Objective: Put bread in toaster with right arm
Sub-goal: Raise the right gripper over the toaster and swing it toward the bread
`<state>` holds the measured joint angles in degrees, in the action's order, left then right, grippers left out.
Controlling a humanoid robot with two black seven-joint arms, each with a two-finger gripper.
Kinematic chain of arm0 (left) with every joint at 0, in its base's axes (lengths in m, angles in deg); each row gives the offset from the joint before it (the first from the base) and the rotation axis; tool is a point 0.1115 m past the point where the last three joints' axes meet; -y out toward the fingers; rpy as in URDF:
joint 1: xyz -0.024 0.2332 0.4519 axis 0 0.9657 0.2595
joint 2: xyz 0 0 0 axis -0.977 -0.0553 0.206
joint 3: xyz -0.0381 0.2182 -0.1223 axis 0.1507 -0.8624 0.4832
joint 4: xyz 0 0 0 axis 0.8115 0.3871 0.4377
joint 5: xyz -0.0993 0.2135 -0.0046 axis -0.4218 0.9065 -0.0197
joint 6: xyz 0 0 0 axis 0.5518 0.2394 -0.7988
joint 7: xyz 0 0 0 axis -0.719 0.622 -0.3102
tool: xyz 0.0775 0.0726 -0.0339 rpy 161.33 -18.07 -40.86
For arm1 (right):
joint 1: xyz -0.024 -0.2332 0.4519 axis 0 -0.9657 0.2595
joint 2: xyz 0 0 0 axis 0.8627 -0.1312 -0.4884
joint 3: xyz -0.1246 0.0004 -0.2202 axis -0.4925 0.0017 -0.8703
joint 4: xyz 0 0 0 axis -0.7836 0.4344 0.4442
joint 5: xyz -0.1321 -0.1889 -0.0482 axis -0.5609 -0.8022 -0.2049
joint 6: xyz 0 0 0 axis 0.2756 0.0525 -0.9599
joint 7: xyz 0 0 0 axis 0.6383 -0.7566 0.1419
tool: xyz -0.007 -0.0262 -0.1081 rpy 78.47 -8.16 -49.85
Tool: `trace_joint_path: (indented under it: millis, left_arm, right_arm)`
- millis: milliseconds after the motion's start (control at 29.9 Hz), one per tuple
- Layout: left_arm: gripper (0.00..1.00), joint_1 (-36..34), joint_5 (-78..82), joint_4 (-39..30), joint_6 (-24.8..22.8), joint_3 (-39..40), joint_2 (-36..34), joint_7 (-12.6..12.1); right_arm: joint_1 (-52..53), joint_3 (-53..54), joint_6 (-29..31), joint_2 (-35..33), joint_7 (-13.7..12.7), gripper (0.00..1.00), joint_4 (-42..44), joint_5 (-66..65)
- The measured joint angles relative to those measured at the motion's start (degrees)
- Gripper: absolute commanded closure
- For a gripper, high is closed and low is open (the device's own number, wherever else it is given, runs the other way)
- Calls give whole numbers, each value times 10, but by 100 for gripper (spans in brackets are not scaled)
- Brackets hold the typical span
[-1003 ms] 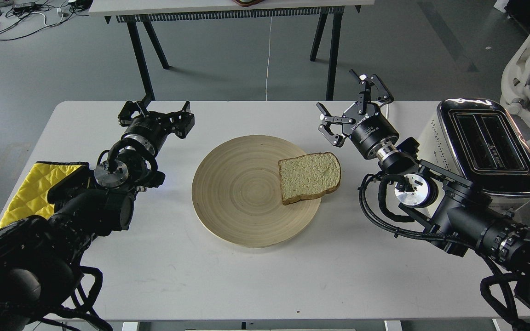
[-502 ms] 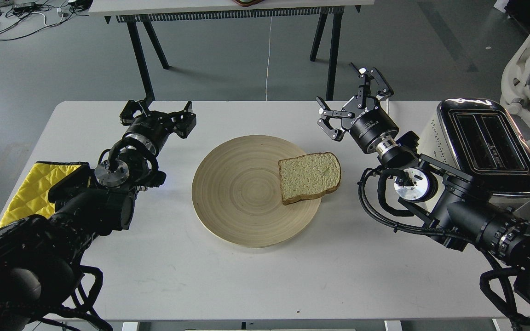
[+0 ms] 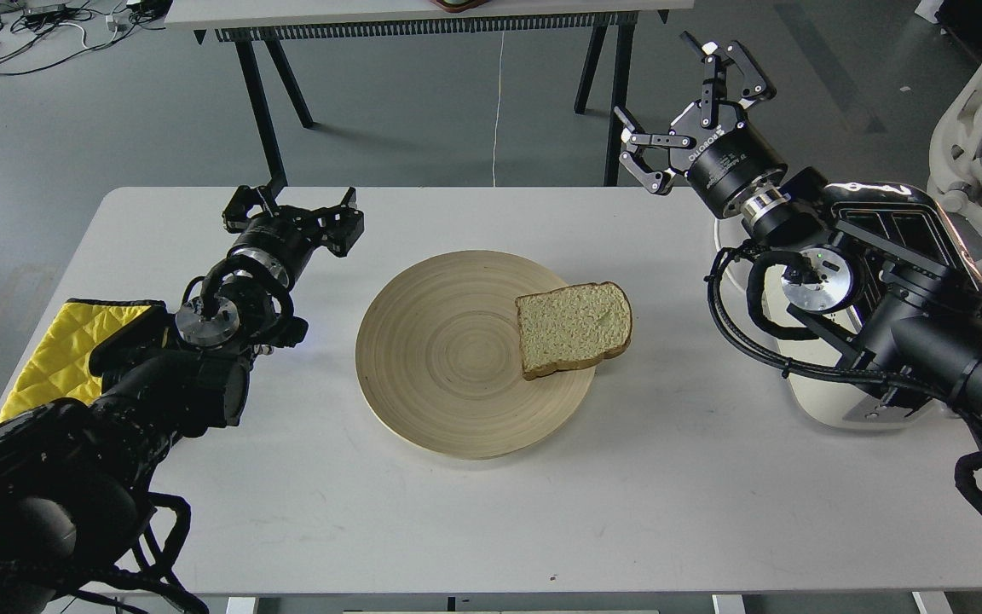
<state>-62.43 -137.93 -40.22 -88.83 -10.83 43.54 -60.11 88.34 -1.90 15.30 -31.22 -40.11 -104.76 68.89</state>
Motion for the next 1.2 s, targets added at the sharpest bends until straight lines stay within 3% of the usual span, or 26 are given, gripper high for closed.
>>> trace_joint_path:
  millis: [134,368,502,802,936,1103,1204]
  left_arm:
    - [0,0,0,0,0,0,0,0]
    - [0,0,0,0,0,0,0,0]
    - [0,0,0,0,0,0,0,0]
    - [0,-1,0,0,0,0,0,0]
    - [0,-1,0,0,0,0,0,0]
    - [0,-1,0,0,0,0,0,0]
    - [0,-1,0,0,0,0,0,0]
  right_arm:
    - [66,-64,0,-33,-13,1,-16,-57]
    - [253,-328,0,-93,-14,1,-70,-116]
    - [353,-499,0,-97,-13,1,-85,-118]
    - [479,-763,0,-69,-10,2,-141,-161]
    - [488,-803,-9,-60,-12,2,-176,-203]
    - [467,-812,-62,-47,-20,2,-208,-289]
    - [446,-815,-98,-33,-44,2,-213,-304]
